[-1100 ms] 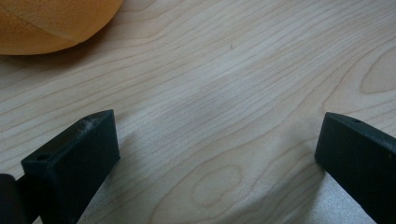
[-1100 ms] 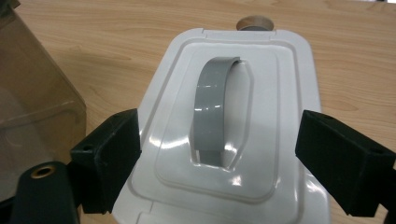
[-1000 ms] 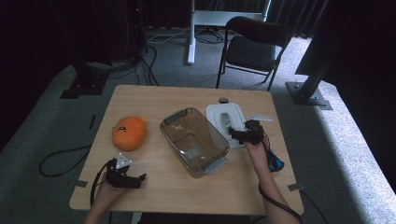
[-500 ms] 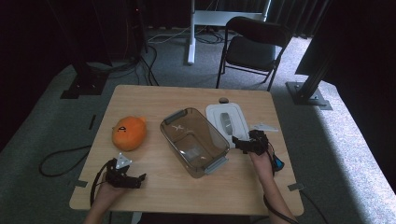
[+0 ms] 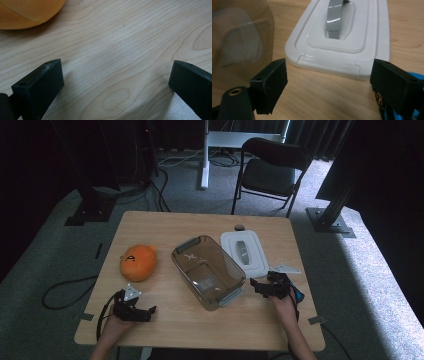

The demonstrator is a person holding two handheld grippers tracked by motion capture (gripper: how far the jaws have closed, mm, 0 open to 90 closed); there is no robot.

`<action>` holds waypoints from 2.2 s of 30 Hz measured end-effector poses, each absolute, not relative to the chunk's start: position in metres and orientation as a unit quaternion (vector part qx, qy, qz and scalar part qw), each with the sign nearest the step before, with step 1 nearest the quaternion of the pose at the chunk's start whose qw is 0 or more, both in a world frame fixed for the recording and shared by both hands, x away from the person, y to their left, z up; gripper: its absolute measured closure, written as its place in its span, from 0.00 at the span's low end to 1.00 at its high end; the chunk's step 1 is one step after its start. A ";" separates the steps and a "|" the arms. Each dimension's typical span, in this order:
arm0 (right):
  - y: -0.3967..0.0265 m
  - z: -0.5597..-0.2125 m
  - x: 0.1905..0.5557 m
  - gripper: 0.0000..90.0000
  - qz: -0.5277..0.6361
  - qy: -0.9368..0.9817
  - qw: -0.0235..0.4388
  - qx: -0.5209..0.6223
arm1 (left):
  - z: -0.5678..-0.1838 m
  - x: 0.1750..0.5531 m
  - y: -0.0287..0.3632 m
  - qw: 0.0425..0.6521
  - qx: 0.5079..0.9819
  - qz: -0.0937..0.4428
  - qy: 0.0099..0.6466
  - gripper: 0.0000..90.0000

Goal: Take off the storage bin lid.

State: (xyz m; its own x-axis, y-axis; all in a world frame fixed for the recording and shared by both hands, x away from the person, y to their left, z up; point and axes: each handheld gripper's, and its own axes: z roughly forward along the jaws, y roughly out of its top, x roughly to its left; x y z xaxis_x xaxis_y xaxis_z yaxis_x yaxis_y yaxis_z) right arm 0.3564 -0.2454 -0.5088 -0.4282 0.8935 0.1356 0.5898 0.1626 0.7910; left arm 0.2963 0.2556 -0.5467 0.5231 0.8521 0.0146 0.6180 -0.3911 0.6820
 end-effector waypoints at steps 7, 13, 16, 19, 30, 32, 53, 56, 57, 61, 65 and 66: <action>-0.245 -0.515 0.339 0.15 0.408 0.750 0.179 0.489 | -0.547 0.296 0.256 0.317 0.813 0.185 0.452 0.00; -0.244 -0.522 0.325 0.15 0.400 0.765 0.174 0.474 | -0.547 0.296 0.256 0.318 0.813 0.185 0.452 0.00; -0.246 -0.524 0.320 0.15 0.399 0.769 0.170 0.471 | -0.547 0.296 0.256 0.316 0.814 0.185 0.451 0.00; -0.248 -0.527 0.316 0.15 0.399 0.777 0.161 0.460 | -0.547 0.296 0.256 0.316 0.814 0.185 0.451 0.00; -0.259 -0.537 0.299 0.15 0.387 0.798 0.154 0.436 | -0.547 0.296 0.256 0.317 0.814 0.185 0.451 0.00; -0.260 -0.537 0.298 0.15 0.385 0.802 0.153 0.432 | -0.547 0.296 0.256 0.317 0.815 0.184 0.450 0.00; -0.260 -0.550 0.290 0.14 0.354 0.821 0.175 0.412 | -0.547 0.296 0.256 0.317 0.815 0.184 0.449 0.00; -0.260 -0.550 0.290 0.14 0.354 0.821 0.175 0.412 | -0.547 0.296 0.256 0.317 0.815 0.184 0.449 0.00; -0.260 -0.550 0.290 0.14 0.355 0.821 0.174 0.412 | -0.547 0.296 0.256 0.317 0.815 0.184 0.448 0.00; -0.260 -0.550 0.290 0.14 0.355 0.821 0.174 0.412 | -0.547 0.297 0.256 0.317 0.817 0.183 0.446 0.00; -0.260 -0.550 0.290 0.14 0.355 0.821 0.174 0.412 | -0.547 0.297 0.256 0.317 0.817 0.183 0.446 0.00; -0.260 -0.550 0.290 0.14 0.354 0.821 0.175 0.412 | -0.547 0.297 0.256 0.317 0.817 0.183 0.446 0.00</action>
